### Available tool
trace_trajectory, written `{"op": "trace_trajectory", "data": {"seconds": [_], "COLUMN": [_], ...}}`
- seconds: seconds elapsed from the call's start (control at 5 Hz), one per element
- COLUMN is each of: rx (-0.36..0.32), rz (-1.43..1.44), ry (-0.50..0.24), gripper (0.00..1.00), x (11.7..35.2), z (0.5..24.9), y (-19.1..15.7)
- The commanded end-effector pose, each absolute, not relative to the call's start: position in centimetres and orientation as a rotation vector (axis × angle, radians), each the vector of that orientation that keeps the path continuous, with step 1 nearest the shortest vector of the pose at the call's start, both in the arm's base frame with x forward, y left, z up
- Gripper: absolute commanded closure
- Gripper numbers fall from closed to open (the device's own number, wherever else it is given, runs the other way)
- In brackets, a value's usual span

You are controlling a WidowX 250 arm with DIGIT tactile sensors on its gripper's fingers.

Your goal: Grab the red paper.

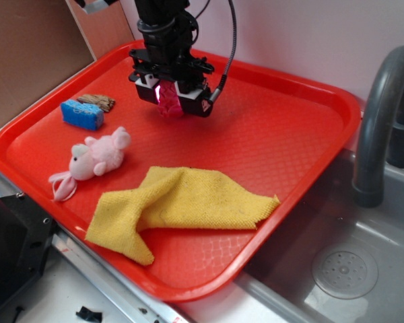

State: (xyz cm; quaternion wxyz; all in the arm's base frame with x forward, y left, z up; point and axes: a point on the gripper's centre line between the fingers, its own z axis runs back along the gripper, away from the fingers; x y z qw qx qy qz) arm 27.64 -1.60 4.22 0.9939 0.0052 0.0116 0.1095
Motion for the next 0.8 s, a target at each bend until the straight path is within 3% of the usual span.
{"op": "trace_trajectory", "data": {"seconds": [0.0,0.4,0.6], "rx": [-0.065,-0.077,-0.028], "rz": [0.067,0.06,0.021], "ry": [-0.105,-0.148,-0.177], "gripper": [1.0,1.0,1.0], "x": [24.8,20.4,20.0], "z": [14.2,19.0,19.0], "y": [-3.5,-4.2,-4.8]}}
